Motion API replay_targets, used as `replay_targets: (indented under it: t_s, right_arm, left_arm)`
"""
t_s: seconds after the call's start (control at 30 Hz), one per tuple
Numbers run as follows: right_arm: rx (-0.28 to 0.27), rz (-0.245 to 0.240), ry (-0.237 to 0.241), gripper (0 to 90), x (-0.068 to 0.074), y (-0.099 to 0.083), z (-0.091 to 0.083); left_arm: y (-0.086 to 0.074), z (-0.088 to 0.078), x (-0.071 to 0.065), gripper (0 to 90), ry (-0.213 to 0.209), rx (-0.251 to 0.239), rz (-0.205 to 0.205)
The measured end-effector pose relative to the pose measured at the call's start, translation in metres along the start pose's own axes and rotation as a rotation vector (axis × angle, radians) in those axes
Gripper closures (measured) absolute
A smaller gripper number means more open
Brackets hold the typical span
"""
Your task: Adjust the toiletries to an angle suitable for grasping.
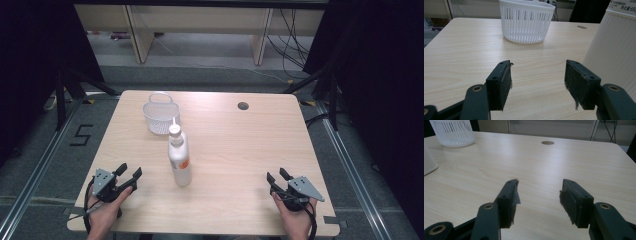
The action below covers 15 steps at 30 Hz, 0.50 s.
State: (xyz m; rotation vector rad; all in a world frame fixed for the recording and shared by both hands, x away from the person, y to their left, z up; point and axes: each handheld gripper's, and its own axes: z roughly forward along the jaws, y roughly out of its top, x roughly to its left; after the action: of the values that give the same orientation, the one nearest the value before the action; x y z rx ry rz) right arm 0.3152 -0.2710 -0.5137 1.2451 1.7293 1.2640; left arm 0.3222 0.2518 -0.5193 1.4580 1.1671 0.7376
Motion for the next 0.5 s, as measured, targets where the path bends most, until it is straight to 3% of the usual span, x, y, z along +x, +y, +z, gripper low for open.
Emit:
replay_targets:
  t_s: [0.17,0.27,0.4,0.5]
  right_arm:
    - [-0.002,0.004,-0.009,47.9,0.001,0.000,0.001]
    - [0.016,0.003,0.005,47.9,0.000,0.000,0.000]
    - [0.018,-0.019,-0.006,47.9,0.000,0.000,0.001]
    - [0.019,-0.019,-0.006,47.9,0.000,0.000,0.001]
  left_arm:
    - [0.008,-0.006,-0.013,41.4,-0.016,-0.019,0.016]
    - [0.016,-0.015,-0.028,48.5,-0.047,-0.035,0.035]
    - [0.028,-0.026,-0.044,69.8,-0.092,-0.064,0.057]
    - [0.036,-0.031,-0.056,82.4,-0.134,-0.068,0.048]
